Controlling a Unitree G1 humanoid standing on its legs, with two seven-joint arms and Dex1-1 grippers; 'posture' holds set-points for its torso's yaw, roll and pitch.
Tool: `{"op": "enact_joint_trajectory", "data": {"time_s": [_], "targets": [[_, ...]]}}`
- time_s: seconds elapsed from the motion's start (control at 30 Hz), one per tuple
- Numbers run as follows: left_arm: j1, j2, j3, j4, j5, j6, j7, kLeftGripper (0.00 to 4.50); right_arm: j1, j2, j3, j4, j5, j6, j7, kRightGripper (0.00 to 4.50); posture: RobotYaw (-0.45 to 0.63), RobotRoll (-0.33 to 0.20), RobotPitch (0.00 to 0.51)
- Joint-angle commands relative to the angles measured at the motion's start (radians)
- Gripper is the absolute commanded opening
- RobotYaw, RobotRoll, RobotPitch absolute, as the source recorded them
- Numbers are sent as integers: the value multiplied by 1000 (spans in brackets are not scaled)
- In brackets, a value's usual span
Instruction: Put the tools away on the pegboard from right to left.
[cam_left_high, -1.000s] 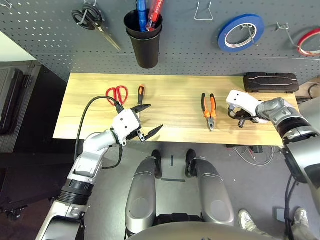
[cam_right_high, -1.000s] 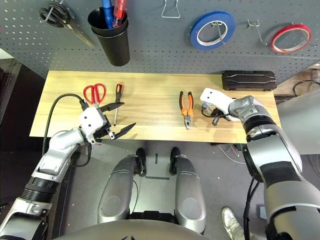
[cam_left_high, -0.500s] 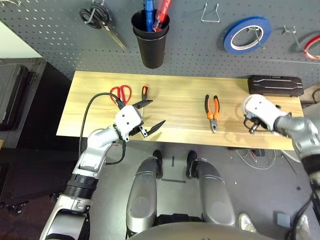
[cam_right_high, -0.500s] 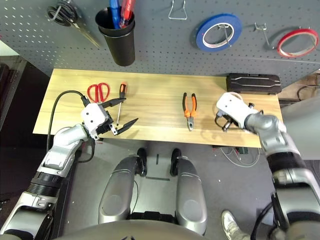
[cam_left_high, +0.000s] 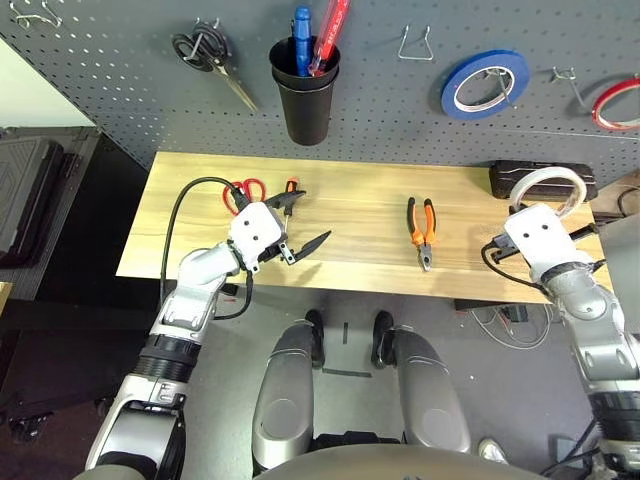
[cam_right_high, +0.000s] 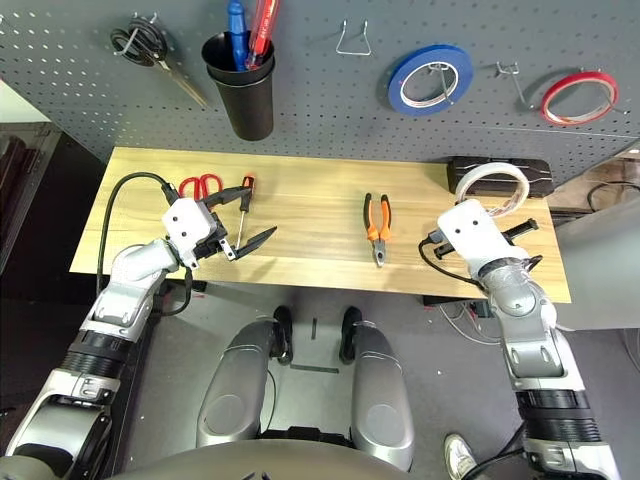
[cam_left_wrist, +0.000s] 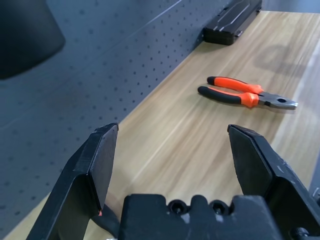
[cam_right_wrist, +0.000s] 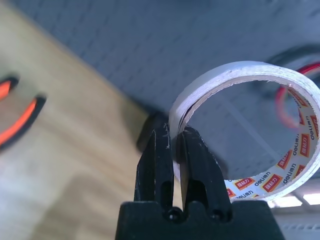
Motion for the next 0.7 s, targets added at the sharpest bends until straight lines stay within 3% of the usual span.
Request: {"op": "enact_joint_trajectory", "data": {"time_s": [0.03, 0.33, 0.7], "targets": [[2, -5, -7, 25, -6, -19, -16, 4500, -26, 12, -15, 3, 70, -80, 20, 30, 46, 0, 230], [-9, -7, -7, 38, -5, -31, -22, 4500, -219, -49, -38, 170, 148, -174, 73, 30, 45, 0, 223], [-32, 22, 5, 59, 40, -15, 23, 4500, -419, -44, -16, 400, 194, -190, 139, 30, 60, 0, 225]]}}
